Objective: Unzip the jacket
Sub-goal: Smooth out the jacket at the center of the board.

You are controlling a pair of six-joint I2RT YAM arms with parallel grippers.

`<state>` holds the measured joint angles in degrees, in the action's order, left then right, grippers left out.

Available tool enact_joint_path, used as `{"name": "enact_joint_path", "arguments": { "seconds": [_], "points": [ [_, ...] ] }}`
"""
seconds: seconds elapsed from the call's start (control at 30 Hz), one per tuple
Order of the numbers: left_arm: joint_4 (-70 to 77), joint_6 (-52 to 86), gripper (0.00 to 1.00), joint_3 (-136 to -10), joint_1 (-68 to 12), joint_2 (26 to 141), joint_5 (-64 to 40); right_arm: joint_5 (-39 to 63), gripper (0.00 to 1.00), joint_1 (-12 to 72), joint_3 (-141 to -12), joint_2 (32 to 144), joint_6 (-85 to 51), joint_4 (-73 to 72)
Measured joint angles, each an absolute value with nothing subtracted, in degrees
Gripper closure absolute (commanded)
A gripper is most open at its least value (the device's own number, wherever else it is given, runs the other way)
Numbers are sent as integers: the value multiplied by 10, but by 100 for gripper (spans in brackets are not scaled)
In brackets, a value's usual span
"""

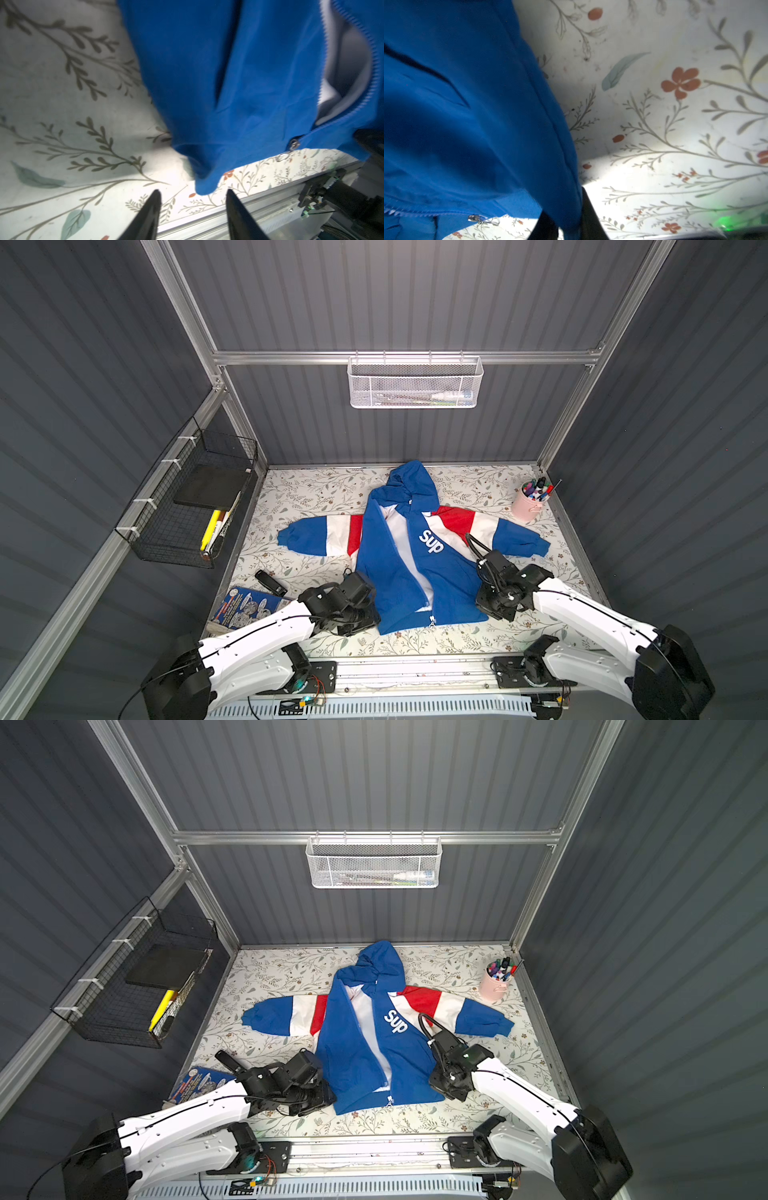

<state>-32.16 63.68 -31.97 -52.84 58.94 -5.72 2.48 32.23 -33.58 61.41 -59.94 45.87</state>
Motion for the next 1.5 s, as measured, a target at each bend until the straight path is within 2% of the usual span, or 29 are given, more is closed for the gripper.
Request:
{"name": "enact_joint_path", "arguments": {
  "seconds": [0.13, 0.2, 0.3, 0.37, 0.6, 0.7, 0.83, 1.0, 1.1, 1.23, 1.5],
  "points": [
    [-316, 618, 40, -394, -520, 639, -34, 43, 80, 327, -336, 567, -595, 490],
    [-307, 596, 39, -426, -508, 676, -27, 50, 74, 332, -334, 548, -594, 505],
    [-292, 553, 35, -457, -471, 725, -22, 51, 55, 336, -332, 528, -592, 528],
    [-283, 519, 31, -472, -430, 747, -21, 40, 52, 336, -338, 514, -584, 546],
    [-238, 398, 32, -562, -303, 806, -22, 25, 54, 360, -436, 519, -511, 517],
    [-209, 349, 31, -615, -258, 854, -32, 52, 56, 397, -484, 588, -475, 468],
    [-192, 284, 22, -734, -214, 961, -35, 95, 59, 455, -539, 708, -445, 391],
    [-193, 224, 20, -924, -185, 1111, -23, 145, 61, 467, -571, 825, -448, 309],
    [-192, 205, 29, -981, -169, 1161, -29, 170, 62, 461, -583, 878, -450, 289],
    [-195, 198, 39, -988, -145, 1181, -48, 201, 62, 439, -583, 922, -457, 279],
    [-170, 218, 56, -872, -83, 1170, -61, 214, 56, 419, -583, 948, -454, 288]
  ]
}}
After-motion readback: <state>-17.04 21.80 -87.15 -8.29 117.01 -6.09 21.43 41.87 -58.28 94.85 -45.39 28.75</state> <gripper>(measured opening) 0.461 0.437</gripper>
